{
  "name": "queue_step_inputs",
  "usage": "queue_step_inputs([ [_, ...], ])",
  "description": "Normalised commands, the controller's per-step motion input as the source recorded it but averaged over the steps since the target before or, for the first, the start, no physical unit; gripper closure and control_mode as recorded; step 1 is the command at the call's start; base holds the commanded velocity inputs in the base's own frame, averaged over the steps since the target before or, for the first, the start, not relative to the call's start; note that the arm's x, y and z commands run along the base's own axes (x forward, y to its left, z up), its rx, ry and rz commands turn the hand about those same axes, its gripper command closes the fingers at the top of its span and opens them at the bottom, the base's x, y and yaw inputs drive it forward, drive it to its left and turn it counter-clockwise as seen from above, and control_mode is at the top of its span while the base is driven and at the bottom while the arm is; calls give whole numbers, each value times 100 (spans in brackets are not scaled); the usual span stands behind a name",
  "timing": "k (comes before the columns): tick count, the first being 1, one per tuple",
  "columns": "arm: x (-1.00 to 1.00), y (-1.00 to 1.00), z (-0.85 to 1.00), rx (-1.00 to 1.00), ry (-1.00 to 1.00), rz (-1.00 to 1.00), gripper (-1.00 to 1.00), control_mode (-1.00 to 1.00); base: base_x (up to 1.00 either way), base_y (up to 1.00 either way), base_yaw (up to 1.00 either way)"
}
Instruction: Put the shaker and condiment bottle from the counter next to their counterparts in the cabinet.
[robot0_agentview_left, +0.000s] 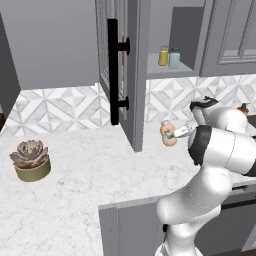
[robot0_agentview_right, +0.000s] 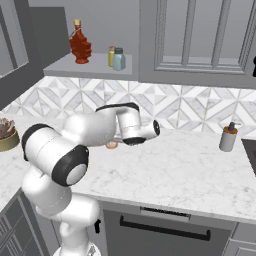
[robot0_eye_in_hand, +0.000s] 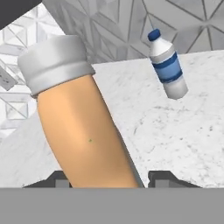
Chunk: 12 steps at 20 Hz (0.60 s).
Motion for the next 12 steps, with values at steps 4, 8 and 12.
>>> queue_step_inputs([
  [4,0,-18,88,0,0,-3,100,-100,0,0,0],
  [8,-7,-3,77,7,0,0,100,-100,0,0,0],
  [12,-16,0,71,12,0,0,100,-100,0,0,0],
])
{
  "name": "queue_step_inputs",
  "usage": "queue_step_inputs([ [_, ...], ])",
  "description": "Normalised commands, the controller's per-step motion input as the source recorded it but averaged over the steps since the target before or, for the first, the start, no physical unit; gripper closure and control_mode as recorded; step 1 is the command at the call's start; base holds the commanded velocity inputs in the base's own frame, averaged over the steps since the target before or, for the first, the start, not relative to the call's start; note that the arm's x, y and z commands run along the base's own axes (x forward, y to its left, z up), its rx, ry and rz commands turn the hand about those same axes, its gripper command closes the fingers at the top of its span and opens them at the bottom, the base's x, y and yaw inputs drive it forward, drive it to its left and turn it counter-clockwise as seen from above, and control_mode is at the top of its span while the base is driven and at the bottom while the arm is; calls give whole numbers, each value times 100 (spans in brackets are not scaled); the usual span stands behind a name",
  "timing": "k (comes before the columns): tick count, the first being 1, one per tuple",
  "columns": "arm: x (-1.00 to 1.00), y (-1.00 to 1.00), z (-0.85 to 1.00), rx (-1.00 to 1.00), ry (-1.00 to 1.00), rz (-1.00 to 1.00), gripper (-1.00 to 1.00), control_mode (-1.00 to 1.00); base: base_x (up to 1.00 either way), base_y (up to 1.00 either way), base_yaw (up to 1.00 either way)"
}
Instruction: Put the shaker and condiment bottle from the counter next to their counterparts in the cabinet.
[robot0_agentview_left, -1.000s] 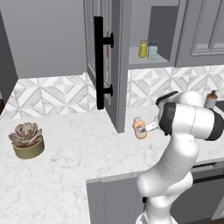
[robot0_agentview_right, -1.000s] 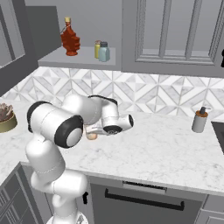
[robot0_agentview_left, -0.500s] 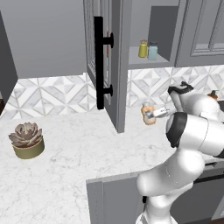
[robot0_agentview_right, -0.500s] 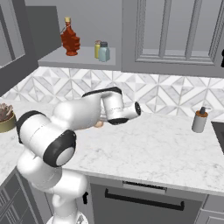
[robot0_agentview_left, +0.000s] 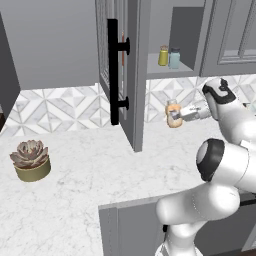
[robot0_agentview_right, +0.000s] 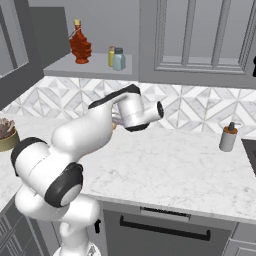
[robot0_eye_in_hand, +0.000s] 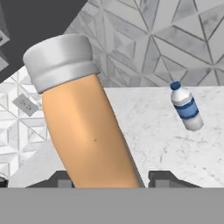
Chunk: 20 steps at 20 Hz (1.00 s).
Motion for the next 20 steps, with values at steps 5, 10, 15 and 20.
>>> queue_step_inputs([
  [5,-1,7,62,9,1,0,100,-100,0,0,0],
  [10,-8,18,57,12,1,0,100,-100,0,0,0],
  [15,-18,31,64,2,-7,-1,100,-100,0,0,0],
  [20,-8,36,66,0,-8,0,100,-100,0,0,0],
])
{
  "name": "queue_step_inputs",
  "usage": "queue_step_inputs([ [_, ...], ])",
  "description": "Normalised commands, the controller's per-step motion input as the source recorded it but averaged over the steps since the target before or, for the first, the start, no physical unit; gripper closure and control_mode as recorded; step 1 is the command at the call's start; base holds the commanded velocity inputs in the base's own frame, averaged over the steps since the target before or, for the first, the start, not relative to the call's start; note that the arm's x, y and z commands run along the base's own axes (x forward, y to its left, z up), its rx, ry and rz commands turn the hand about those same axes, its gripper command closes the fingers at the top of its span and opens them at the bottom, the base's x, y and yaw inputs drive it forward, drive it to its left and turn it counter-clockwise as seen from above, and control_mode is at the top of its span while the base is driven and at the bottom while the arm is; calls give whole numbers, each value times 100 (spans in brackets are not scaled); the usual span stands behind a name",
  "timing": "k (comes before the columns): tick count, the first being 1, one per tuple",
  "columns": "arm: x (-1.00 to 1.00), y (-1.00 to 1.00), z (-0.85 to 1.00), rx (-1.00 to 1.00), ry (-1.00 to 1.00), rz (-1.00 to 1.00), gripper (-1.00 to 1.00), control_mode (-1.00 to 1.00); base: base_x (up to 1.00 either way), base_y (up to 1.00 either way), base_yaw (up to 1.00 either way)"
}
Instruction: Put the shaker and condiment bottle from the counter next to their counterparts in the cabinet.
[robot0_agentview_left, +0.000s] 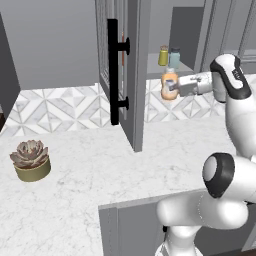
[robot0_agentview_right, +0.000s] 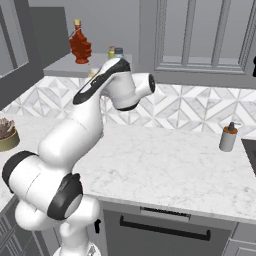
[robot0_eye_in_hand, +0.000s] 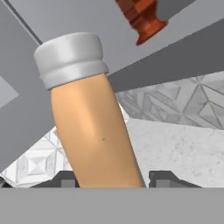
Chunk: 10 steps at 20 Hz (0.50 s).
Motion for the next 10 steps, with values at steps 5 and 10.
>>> queue_step_inputs([
  [5,0,40,73,0,-4,0,100,-100,0,0,0],
  [10,-4,44,56,0,-8,0,100,-100,0,0,0],
])
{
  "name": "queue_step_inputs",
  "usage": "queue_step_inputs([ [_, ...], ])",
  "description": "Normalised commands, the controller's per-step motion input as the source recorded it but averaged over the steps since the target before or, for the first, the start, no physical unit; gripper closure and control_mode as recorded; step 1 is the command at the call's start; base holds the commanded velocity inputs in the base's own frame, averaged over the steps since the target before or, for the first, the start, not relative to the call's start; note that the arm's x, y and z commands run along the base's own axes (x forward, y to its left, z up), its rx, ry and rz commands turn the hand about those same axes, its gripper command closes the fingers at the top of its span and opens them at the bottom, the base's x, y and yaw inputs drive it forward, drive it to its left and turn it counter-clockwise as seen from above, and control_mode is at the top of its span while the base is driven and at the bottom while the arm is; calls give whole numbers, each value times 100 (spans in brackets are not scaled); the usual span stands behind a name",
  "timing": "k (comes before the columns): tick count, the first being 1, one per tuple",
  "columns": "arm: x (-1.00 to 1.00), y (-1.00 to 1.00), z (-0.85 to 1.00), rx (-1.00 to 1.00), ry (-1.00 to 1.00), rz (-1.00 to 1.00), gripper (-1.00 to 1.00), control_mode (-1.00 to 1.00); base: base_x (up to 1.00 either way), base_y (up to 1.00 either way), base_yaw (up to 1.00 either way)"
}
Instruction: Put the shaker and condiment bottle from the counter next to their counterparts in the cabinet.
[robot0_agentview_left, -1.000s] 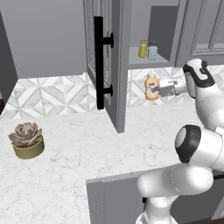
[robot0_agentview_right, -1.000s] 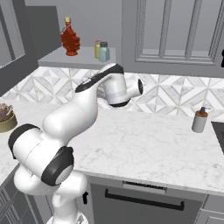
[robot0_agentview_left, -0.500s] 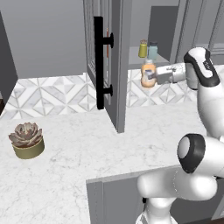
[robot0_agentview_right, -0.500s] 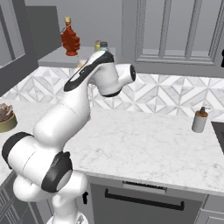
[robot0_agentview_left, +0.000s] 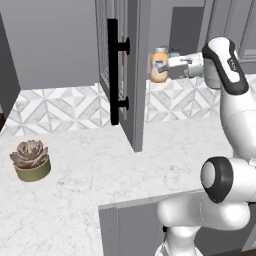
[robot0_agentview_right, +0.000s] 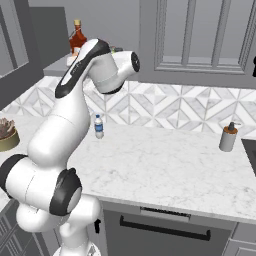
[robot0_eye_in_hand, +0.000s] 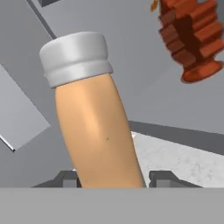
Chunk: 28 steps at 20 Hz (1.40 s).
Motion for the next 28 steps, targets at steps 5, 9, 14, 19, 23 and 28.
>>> queue_step_inputs([
  [5,-8,28,26,0,-5,0,100,-100,0,0,0],
  [9,-5,29,0,0,-2,1,100,-100,0,0,0],
  [14,0,20,3,0,-15,0,100,-100,0,0,0],
  [19,5,2,7,0,-10,-3,100,-100,0,0,0],
  [23,30,1,0,0,0,-5,100,-100,0,0,0],
  [28,38,11,0,0,0,-9,100,-100,0,0,0],
])
